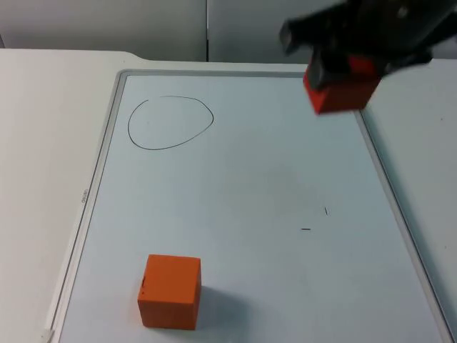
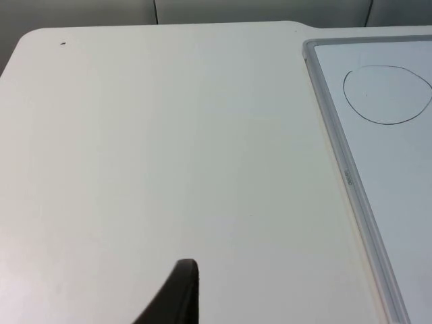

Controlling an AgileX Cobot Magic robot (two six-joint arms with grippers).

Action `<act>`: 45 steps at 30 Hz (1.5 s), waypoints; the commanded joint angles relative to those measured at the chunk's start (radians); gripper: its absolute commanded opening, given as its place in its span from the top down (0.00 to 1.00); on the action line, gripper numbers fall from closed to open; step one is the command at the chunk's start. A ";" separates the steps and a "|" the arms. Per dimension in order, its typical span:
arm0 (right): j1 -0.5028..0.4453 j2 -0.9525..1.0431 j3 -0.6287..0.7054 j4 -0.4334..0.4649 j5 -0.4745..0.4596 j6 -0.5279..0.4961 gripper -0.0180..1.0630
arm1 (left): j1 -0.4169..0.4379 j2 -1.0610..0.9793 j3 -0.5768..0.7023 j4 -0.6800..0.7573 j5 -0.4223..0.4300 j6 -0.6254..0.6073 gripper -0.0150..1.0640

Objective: Pick up one cube with the left hand and another cube with the right hand. First place the cube in the right hand at the target position, then stack the cube in the left hand on top.

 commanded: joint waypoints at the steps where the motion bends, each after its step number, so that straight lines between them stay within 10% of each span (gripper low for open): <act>1: 0.004 -0.180 -0.043 0.024 0.062 -0.143 0.99 | 0.004 -0.005 0.007 0.000 -0.003 -0.006 0.01; 21: 0.004 -0.774 -0.049 0.178 0.303 -0.460 0.99 | 0.004 -0.005 0.007 0.000 -0.003 -0.006 0.01; 45: 0.004 -0.934 0.171 0.234 0.185 -0.514 0.99 | 0.004 0.027 -0.081 -0.144 -0.014 -0.020 0.01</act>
